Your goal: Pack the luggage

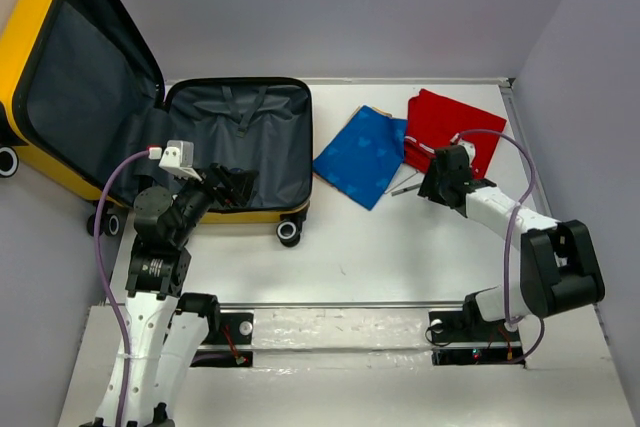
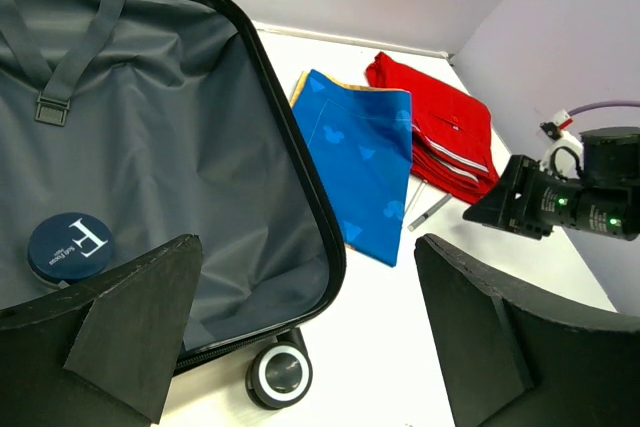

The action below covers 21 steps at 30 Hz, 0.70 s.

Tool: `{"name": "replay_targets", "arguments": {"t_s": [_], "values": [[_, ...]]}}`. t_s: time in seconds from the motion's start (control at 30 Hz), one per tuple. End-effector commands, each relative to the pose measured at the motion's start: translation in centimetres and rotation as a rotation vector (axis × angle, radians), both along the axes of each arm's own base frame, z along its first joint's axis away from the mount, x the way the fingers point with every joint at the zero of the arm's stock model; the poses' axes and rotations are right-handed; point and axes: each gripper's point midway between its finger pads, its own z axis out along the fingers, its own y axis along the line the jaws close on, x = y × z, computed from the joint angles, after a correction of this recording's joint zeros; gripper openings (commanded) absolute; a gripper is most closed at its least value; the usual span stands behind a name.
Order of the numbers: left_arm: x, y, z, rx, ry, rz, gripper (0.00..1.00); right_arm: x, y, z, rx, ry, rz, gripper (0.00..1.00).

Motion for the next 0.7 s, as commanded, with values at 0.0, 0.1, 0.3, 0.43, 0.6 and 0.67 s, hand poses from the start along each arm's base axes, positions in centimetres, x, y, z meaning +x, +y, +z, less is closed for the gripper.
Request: {"name": "replay_targets", "arguments": {"t_s": [0.0,0.1,0.3,0.43,0.6,0.67], "values": [[-0.3,-0.5,2.3,-0.008,-0.065,-0.029,0.99,2.7,-0.4,0.7,0.012,-0.057,-0.042,0.57],[-0.4,-0.5,2.3,-0.008,-0.065,-0.032,0.99,3.8,0.5,0.9,0.044,-0.063,-0.027,0.64],[-0.4,-0.7,2.3,-0.007,-0.065,-0.040,0.99,5.6,1.2,0.8,0.065,-0.059,-0.029,0.65],[-0.4,-0.8,2.3,-0.007,-0.065,-0.046,0.99,5.8,1.4,-0.5,0.066,-0.032,-0.031,0.62],[-0.5,-0.9,2.4,-0.009,-0.066,-0.051,0.99,5.8,1.2,-1.6,0.045,-0.002,-0.028,0.58],[-0.5,-0.9,2.3,-0.009,-0.066,-0.052,0.99,5.4,1.0,-2.1,0.034,0.017,-0.026,0.56]]}}
